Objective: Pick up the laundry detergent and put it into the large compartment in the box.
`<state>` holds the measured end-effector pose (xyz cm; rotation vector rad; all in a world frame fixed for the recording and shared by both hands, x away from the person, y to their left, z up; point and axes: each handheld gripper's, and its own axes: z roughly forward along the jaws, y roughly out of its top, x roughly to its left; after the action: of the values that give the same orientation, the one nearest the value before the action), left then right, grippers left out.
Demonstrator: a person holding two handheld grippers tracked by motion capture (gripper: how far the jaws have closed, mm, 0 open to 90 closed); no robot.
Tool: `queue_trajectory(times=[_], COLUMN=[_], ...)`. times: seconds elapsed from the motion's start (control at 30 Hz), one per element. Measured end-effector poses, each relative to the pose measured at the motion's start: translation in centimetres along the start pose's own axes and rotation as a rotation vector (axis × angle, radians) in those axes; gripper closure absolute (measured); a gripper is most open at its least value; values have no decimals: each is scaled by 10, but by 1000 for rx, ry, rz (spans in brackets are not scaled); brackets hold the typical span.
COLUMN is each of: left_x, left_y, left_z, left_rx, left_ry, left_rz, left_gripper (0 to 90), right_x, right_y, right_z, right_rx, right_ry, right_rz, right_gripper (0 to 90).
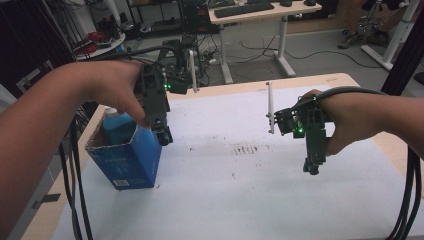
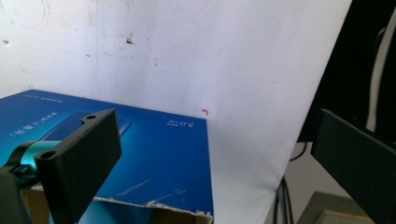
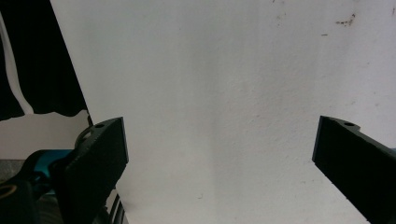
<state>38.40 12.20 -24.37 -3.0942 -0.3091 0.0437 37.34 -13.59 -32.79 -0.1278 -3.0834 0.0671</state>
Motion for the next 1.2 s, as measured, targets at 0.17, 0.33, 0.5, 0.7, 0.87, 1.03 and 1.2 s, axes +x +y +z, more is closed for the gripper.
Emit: queue_trajectory(times=[0.17,0.33,0.5,0.7,0.87,1.03,1.2], left_x=[-2,-4,-3,-2,-1,-1,-1], left_y=[5,9,13,15,15,14,11], left_z=[11,21,30,35,35,36,35], left_rx=[3,13,15,10,4,-5,-7], left_ry=[0,-9,-8,-15,-10,-7,-7], left_rz=[35,55,78,90,95,98,99], left_gripper=[17,17,17,17,17,17,17], right_x=[-1,0,-1,-2,-2,-2,-2], right_y=[2,4,2,1,2,3,5], right_z=[1,1,-1,-4,-5,-5,-8], right_rx=[0,6,5,1,-3,2,4], right_ry=[0,3,0,-4,-5,-5,-5], right_rz=[2,-10,-11,-4,-12,-7,-3], right_gripper=[24,24,25,25,25,25,24])
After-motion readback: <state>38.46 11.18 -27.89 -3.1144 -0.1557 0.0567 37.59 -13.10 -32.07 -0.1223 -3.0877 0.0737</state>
